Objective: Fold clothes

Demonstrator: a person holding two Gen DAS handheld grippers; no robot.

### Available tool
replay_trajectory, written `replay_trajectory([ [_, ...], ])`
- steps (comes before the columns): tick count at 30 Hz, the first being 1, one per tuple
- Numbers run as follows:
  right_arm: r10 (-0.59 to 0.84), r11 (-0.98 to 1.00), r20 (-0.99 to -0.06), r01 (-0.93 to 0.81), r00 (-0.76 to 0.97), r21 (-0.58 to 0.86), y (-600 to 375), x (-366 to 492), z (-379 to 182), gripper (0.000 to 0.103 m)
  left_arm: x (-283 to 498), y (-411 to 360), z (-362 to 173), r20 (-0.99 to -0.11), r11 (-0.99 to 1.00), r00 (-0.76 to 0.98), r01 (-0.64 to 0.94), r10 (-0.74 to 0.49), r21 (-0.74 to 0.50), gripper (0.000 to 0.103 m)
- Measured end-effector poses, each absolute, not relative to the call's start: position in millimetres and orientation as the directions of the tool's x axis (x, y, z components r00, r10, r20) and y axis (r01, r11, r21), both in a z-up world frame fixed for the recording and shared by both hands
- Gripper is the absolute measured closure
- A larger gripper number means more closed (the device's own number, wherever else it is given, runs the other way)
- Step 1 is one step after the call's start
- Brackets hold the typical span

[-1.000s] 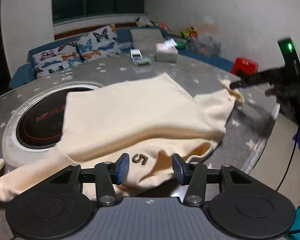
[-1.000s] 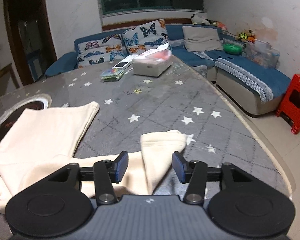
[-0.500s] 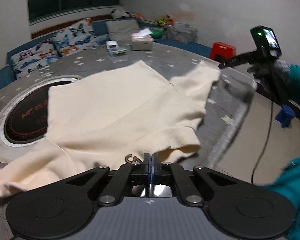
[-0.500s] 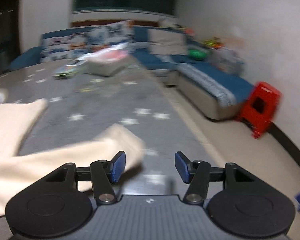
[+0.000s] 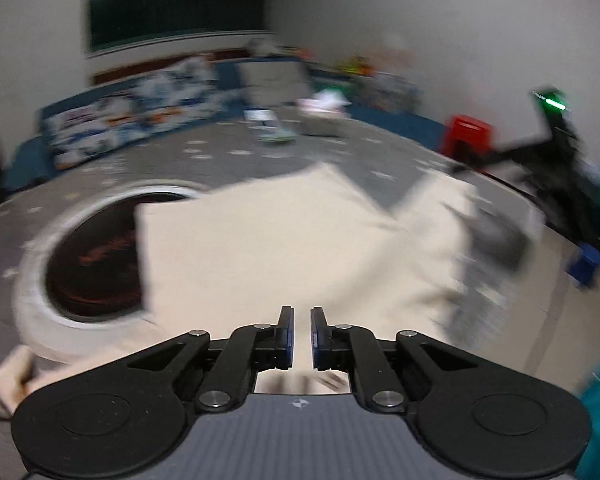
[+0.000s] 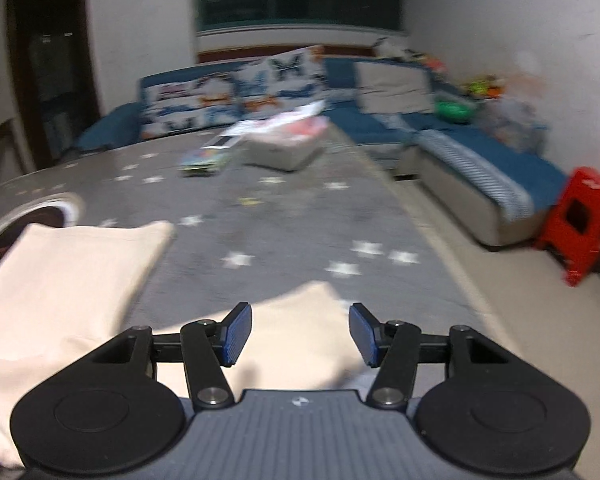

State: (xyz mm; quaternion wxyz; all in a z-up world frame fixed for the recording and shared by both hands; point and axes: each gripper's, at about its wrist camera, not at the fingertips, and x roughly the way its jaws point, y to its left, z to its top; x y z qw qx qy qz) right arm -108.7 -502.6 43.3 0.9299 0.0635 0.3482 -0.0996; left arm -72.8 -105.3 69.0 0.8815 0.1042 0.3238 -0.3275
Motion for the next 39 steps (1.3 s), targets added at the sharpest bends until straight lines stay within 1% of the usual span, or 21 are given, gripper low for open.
replay_trajectory([
  [1,-0.104,0.978,-0.667,0.199,0.737,0.068,-496.9,-100.5,43.0,0.055,-58.9,-105.4,68.1,-0.643,0.796,0.6,0.604,-0.477,-0.027,0.091],
  [3,-0.033,0.985,-0.679,0.138,0.734,0.102,-484.4,-82.8,41.9,0.056,-29.8,-106.7,65.4,-0.65,0.848,0.637,0.53,-0.413,-0.019,0.09],
  [5,0.022,0.988,-0.687,0.09,0.727,0.126,-473.3,-66.0,41.0,0.061,-3.0,-109.1,62.4,-0.653,0.878,0.666,0.479,-0.361,0.004,0.086],
  [7,0.059,0.988,-0.695,0.057,0.716,0.143,-464.9,-49.1,38.8,0.064,23.0,-112.8,58.7,-0.655,0.903,0.689,0.429,-0.309,0.026,0.07],
  [10,0.084,0.988,-0.709,0.034,0.7,0.151,-457.5,-25.8,34.0,0.064,56.1,-119.2,51.5,-0.661,0.918,0.702,0.394,-0.265,0.05,0.062],
  [14,0.117,0.987,-0.726,0.005,0.677,0.164,-447.5,5.2,27.7,0.066,91.0,-127.4,38.1,-0.681,0.928,0.695,0.368,-0.231,0.061,0.06],
  [15,0.124,0.986,-0.73,0.001,0.672,0.169,-446.0,11.7,25.7,0.068,98.0,-129.5,34.5,-0.686,0.93,0.693,0.362,-0.221,0.066,0.06],
  [17,0.137,0.984,-0.737,-0.006,0.662,0.178,-443.5,24.0,20.3,0.069,109.0,-133.8,27.5,-0.696,0.929,0.686,0.362,-0.212,0.074,0.062],
  [18,0.138,0.984,-0.741,-0.009,0.657,0.175,-441.7,29.1,18.1,0.072,112.8,-136.0,24.5,-0.703,0.928,0.678,0.366,-0.214,0.071,0.065],
  [19,0.136,0.985,-0.746,-0.012,0.652,0.17,-439.7,33.8,16.1,0.074,115.8,-137.7,21.9,-0.707,0.926,0.672,0.373,-0.219,0.067,0.074],
  [20,0.135,0.986,-0.75,-0.015,0.647,0.164,-437.6,38.4,14.1,0.075,118.5,-138.9,19.5,-0.711,0.923,0.668,0.378,-0.222,0.067,0.079],
  [21,0.129,0.988,-0.755,-0.016,0.643,0.156,-435.9,42.4,12.5,0.08,120.4,-139.9,17.8,-0.711,0.921,0.666,0.383,-0.225,0.067,0.085],
  [22,0.125,0.989,-0.758,-0.016,0.64,0.15,-434.9,45.2,11.3,0.082,121.0,-140.3,17.3,-0.708,0.92,0.668,0.387,-0.23,0.067,0.093],
  [23,0.126,0.989,-0.761,-0.018,0.637,0.149,-434.2,48.5,10.2,0.084,121.6,-140.7,16.8,-0.705,0.918,0.669,0.392,-0.234,0.067,0.095],
  [25,0.121,0.99,-0.759,-0.02,0.64,0.141,-432.0,55.3,10.4,0.095,122.0,-141.8,16.1,-0.693,0.915,0.684,0.393,-0.228,0.087,0.097],
  [27,0.114,0.991,-0.756,-0.021,0.644,0.131,-429.7,62.0,10.8,0.097,122.3,-142.1,16.9,-0.676,0.918,0.706,0.381,-0.211,0.111,0.098],
  [32,0.095,0.995,-0.733,-0.037,0.674,0.094,-417.3,89.7,16.0,0.097,135.6,-130.1,20.3,-0.66,0.95,0.733,0.296,-0.162,0.096,0.098],
  [35,0.095,0.995,-0.741,-0.049,0.665,0.083,-409.4,109.1,14.4,0.092,144.1,-124.2,17.0,-0.67,0.962,0.73,0.258,-0.133,0.09,0.097],
  [39,0.105,0.994,-0.733,-0.068,0.672,0.08,-407.5,107.2,22.0,0.091,148.0,-118.7,14.3,-0.671,0.967,0.731,0.241,-0.125,0.083,0.097],
])
